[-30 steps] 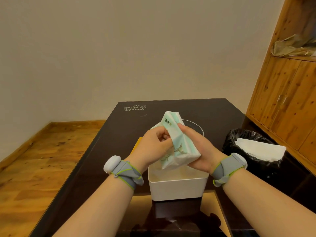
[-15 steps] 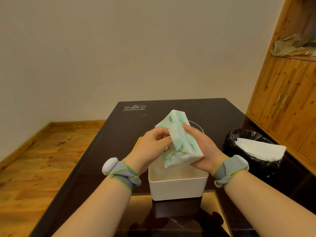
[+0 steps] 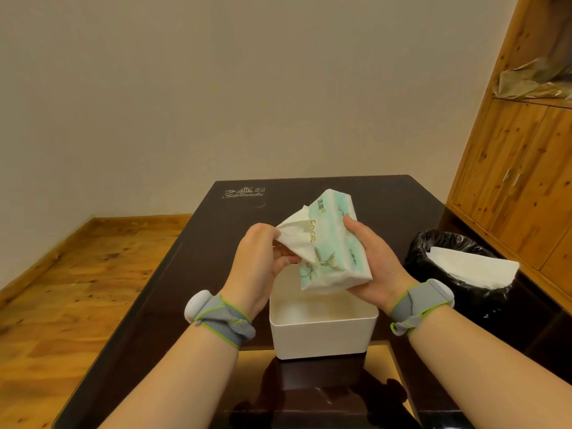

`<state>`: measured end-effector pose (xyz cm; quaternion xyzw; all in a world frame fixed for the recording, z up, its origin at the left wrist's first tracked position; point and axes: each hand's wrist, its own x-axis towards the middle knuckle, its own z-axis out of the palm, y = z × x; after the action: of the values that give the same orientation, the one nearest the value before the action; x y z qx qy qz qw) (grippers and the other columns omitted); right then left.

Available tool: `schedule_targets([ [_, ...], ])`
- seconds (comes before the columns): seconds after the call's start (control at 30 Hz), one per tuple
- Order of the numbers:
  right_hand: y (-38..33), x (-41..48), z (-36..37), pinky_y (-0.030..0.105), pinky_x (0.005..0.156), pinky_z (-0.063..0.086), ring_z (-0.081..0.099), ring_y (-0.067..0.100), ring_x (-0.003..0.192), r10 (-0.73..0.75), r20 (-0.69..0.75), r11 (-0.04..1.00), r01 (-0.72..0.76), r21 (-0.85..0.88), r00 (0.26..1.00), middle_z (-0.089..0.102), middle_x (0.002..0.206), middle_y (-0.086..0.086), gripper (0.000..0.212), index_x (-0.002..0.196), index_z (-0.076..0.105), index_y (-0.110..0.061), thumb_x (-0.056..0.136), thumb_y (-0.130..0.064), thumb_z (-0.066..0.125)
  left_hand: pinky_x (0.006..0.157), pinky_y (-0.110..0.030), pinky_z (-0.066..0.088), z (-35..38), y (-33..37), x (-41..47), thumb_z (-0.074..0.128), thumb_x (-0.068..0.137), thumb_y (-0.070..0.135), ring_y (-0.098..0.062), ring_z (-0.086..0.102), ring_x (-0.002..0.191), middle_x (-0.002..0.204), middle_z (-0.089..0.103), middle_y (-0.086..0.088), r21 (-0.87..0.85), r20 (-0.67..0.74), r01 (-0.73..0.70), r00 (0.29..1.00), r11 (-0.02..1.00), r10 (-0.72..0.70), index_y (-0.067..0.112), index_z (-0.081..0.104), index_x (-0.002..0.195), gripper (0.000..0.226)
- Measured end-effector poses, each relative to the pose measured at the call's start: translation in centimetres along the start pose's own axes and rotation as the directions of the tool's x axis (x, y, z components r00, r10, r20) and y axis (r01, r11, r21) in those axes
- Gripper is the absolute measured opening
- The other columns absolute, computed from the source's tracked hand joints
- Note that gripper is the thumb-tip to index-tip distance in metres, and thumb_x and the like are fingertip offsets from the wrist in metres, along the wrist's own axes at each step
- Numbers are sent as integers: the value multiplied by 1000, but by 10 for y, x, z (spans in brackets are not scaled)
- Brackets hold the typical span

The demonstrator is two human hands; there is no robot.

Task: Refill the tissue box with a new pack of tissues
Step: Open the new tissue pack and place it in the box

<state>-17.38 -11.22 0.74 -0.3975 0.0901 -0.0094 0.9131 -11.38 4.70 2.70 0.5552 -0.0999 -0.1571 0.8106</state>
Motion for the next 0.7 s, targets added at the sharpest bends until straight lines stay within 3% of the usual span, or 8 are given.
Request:
schedule_targets([
  [0.1,2,0,-3,44,90,53,72,28,92,-13,-1,999,13,-32,1000,74,111,11,31,103,78,-18,85,-35,60,52,-30,37,-6,1,2,38,85,7,-17,44,56,63,45,0,28,-102,1,995,1000,2,15,41,66,21],
  [0.17,3,0,-4,46,93,51,71,29,94,-13,-7,999,13,-47,1000,74,111,11,30,101,79,-18,85,-35,60,55,-31,22,-13,0,6,41,82,13,-15,28,62,68,29,1,117,-156,-6,987,993,25,21,31,70,18],
  [0.23,2,-1,-4,47,96,49,69,30,97,-8,-12,999,7,-41,1000,72,114,12,35,111,74,-17,84,-35,61,59,-35,16,-19,1,7,42,78,15,-17,21,66,70,24,0,215,-115,-29,992,976,54,23,22,74,21],
  [0.33,1,-1,-4,47,96,49,68,31,98,-6,-16,999,5,-53,1000,72,114,12,37,117,70,-17,88,-36,58,65,-39,22,-20,5,3,48,75,24,-20,26,75,74,31,-3,394,59,-84,996,915,66,20,42,78,7],
  [0.4,0,-2,-3,47,92,51,70,30,95,-12,-22,997,10,-74,1000,73,111,11,34,113,71,-17,89,-35,56,70,-42,28,-23,5,2,55,79,38,-24,39,78,80,49,-12,422,130,-50,991,905,-5,8,57,82,30],
  [0.47,-1,-3,-2,47,90,52,70,30,94,-25,-28,995,22,-95,999,74,110,11,33,112,71,-17,89,-34,56,70,-42,33,-25,3,4,60,81,44,-26,50,80,87,62,-17,414,103,-22,994,910,-23,3,65,97,44],
  [0.57,0,-4,-1,47,90,52,70,30,96,-37,-36,995,33,-92,999,73,114,12,36,116,70,-17,87,-34,57,70,-42,39,-27,1,2,61,86,38,-26,56,81,93,69,-19,367,17,-58,998,928,55,16,69,100,27],
  [0.7,0,-3,-2,49,98,48,65,33,107,-50,-48,997,47,-67,998,68,125,14,40,124,66,-16,90,-34,56,74,-45,49,-28,1,3,59,92,32,-28,64,87,101,71,-13,331,9,-146,988,932,152,22,68,97,14],
])
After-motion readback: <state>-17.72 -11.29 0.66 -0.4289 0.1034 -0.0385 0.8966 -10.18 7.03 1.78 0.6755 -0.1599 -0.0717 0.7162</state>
